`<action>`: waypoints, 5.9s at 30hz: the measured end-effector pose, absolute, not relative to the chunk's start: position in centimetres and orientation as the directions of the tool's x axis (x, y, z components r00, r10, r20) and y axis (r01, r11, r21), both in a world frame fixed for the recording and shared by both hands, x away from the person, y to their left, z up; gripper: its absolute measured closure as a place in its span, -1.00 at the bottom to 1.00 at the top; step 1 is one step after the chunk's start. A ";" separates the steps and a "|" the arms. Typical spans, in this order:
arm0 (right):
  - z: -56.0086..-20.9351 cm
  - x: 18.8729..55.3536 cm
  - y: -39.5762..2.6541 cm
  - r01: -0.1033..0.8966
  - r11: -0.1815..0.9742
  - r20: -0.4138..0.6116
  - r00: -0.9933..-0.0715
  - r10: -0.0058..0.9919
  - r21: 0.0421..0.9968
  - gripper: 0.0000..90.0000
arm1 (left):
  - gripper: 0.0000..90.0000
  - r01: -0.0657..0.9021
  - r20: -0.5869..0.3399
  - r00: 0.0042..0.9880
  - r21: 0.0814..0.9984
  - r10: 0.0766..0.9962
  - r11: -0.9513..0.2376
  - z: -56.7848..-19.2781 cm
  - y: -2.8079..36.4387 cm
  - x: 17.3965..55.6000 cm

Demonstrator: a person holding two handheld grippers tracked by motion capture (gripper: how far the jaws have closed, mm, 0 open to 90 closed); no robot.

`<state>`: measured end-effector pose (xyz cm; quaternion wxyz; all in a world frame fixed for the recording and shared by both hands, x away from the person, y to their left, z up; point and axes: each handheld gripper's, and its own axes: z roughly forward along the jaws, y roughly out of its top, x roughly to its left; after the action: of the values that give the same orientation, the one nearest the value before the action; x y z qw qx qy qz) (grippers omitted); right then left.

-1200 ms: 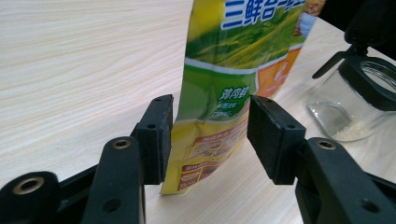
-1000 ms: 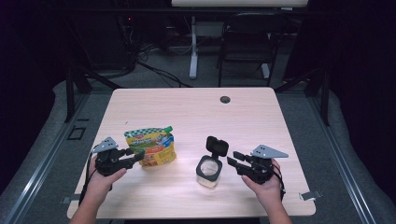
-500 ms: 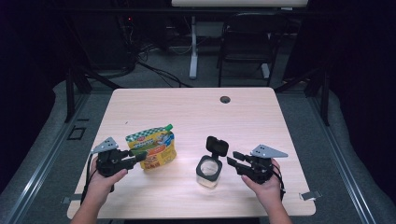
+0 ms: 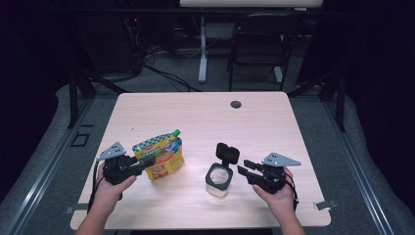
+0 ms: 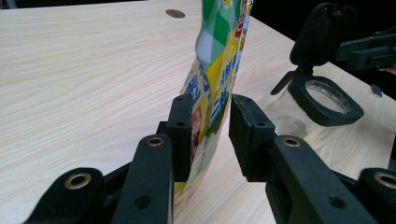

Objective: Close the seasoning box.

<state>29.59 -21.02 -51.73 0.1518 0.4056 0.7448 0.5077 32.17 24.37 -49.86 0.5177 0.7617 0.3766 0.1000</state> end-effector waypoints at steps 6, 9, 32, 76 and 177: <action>-51.6 29.5 -21.2 0.451 0.156 0.184 -0.621 0.762 0.879 0.38 | 0.55 0.463 -0.203 0.701 0.859 0.684 -0.220 -50.2 23.6 32.6; -51.6 29.5 -21.3 0.451 0.152 0.184 -0.617 0.765 0.879 0.38 | 0.57 0.461 -0.198 0.702 0.858 0.684 -0.225 -50.2 23.6 32.7; -51.7 29.6 -21.5 0.447 0.146 0.187 -0.618 0.764 0.883 0.38 | 0.97 0.425 -0.165 0.706 0.876 0.689 -0.226 -49.3 23.0 31.5; -51.7 29.8 -21.7 0.453 0.133 0.197 -0.610 0.767 0.882 0.38 | 0.42 0.549 -0.307 0.676 0.816 0.670 -0.181 -49.5 25.6 29.5; -51.4 29.7 -21.7 0.439 0.136 0.190 -0.620 0.761 0.888 0.37 | -0.06 0.616 -0.336 0.640 0.762 0.691 -0.200 -56.8 23.2 31.2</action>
<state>29.65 -21.70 -51.39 0.1562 0.4070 0.7373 0.5161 31.21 23.20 -56.79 0.4710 0.7734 0.4224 0.0398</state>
